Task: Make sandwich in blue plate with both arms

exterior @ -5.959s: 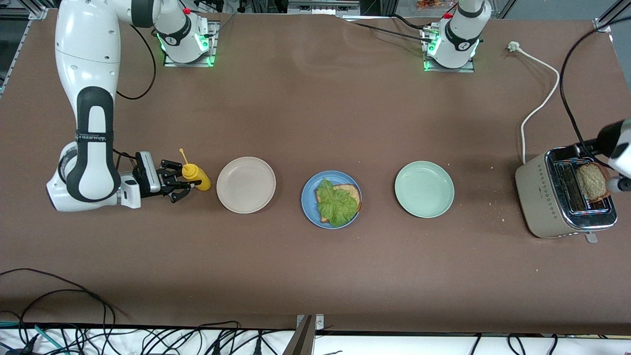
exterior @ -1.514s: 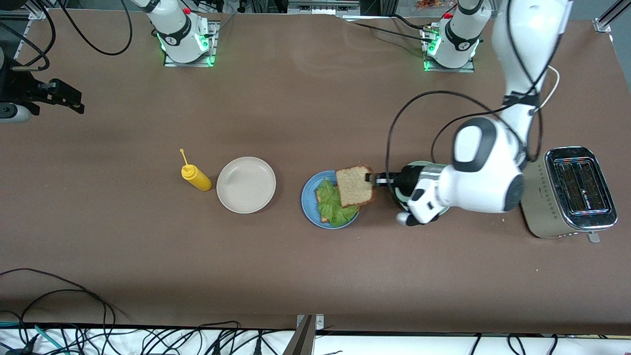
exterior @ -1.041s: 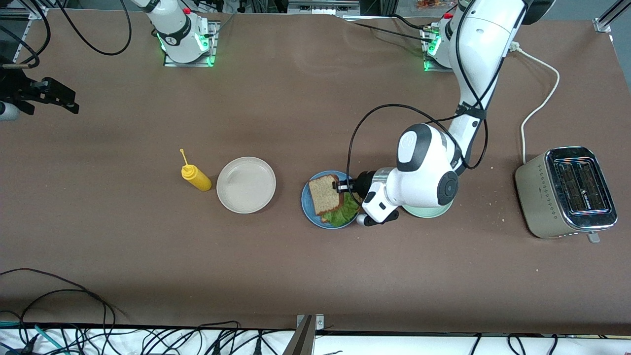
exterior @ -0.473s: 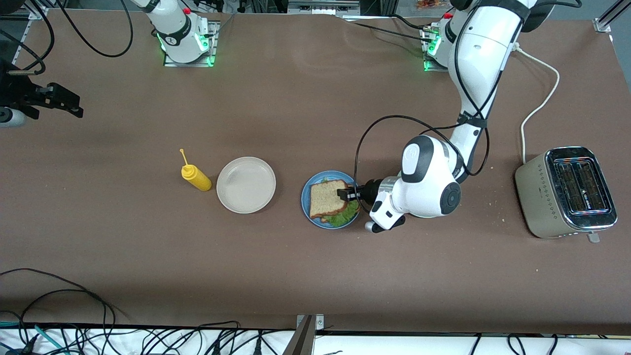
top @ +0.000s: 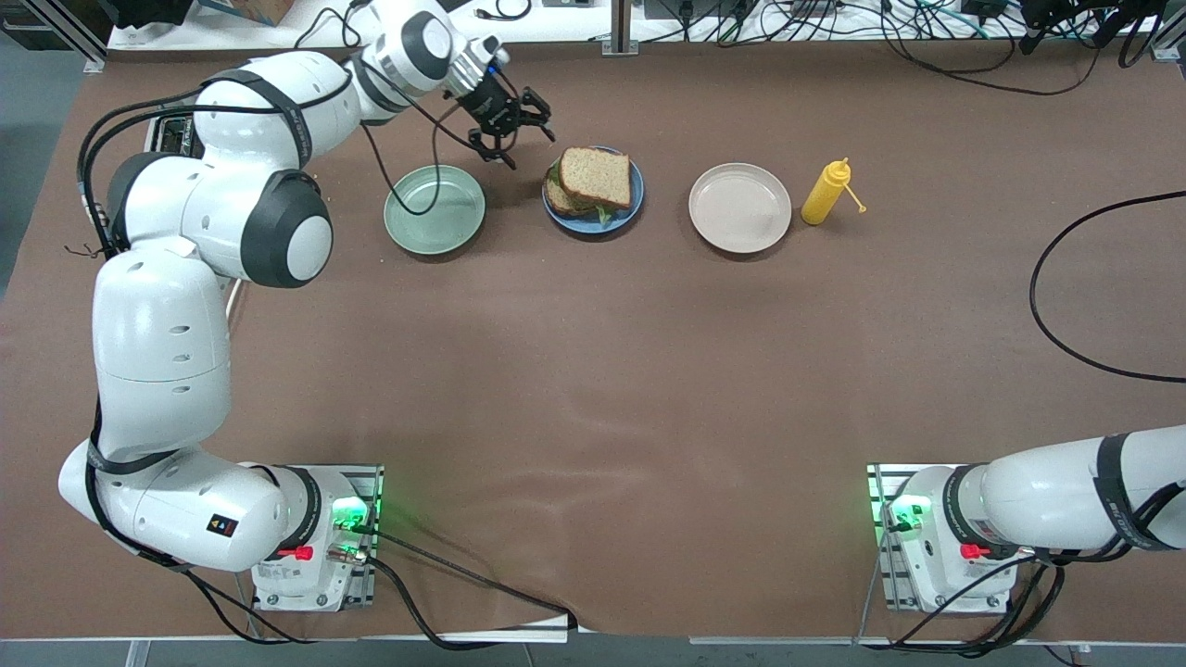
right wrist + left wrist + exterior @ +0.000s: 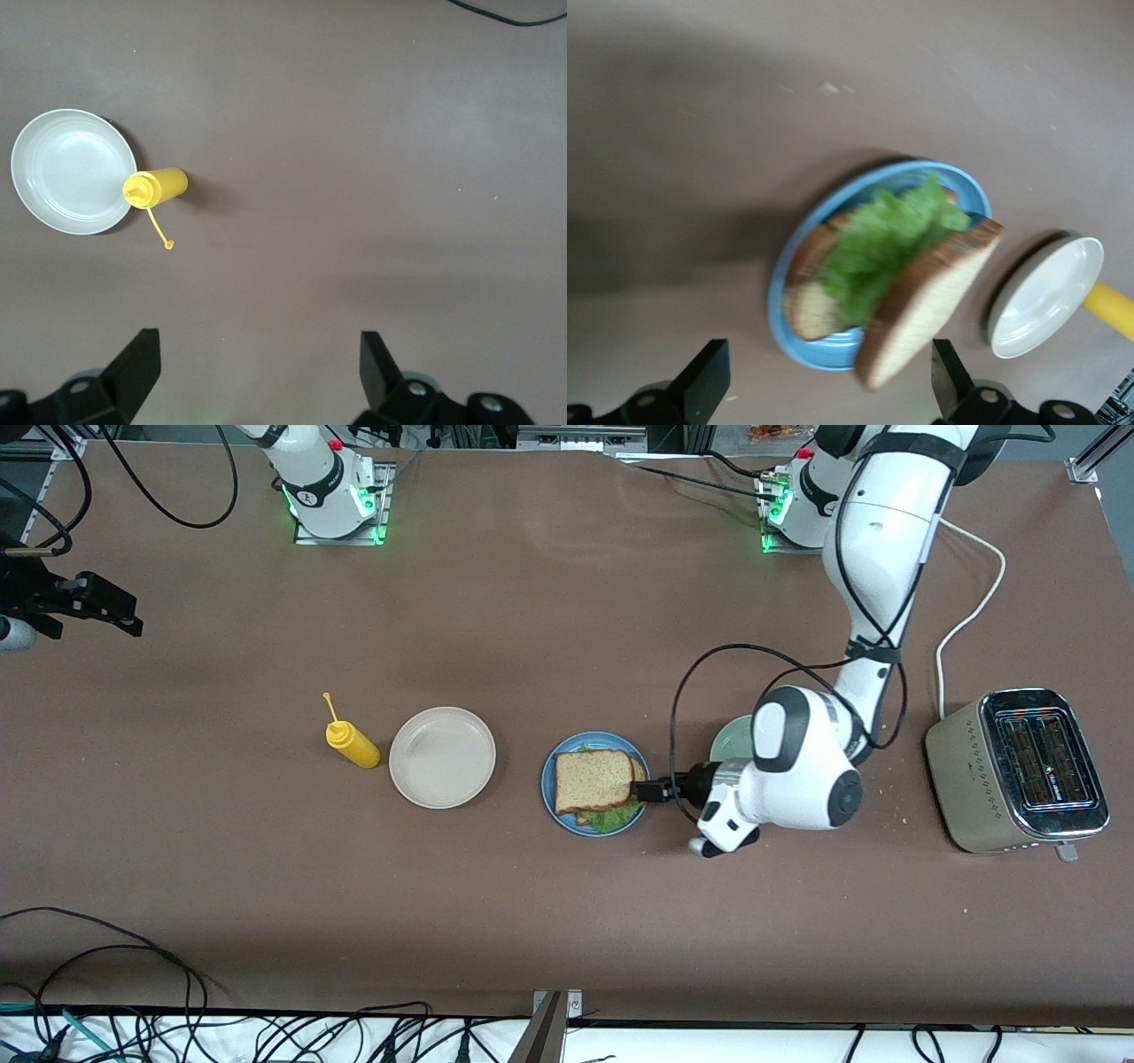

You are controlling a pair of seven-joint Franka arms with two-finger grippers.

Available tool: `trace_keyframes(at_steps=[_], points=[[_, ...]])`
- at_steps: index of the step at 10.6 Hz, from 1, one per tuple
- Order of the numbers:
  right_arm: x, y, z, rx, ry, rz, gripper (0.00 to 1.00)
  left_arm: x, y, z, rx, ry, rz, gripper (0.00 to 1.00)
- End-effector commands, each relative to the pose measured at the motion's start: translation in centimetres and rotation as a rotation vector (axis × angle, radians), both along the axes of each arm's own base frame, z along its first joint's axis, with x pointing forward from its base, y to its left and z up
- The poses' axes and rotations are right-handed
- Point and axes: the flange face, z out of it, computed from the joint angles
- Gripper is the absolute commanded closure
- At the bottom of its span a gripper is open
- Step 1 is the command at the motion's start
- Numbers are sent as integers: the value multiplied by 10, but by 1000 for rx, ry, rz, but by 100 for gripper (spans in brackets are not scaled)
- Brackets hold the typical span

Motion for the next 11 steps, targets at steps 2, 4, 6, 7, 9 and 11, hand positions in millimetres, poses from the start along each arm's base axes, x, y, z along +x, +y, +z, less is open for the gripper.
trace_keyframes(at_steps=[2, 4, 6, 7, 9, 11], points=[[2, -3, 6, 18, -7, -6, 0, 15, 111, 85, 14, -11, -65, 0], [2, -3, 5, 18, -5, -6, 0, 12, 135, 132, 25, -62, -77, 0], [3, -3, 4, 18, -3, -6, 0, 1, 166, 185, 235, -140, -150, 0], [3, -3, 4, 18, -5, -6, 0, -10, 181, 230, 356, -216, -182, 0], [3, -3, 4, 18, -3, -6, 0, -35, 202, 299, 523, -320, -207, 0], [3, -3, 4, 18, -3, -6, 0, -67, 214, 347, 532, -352, -189, 0]])
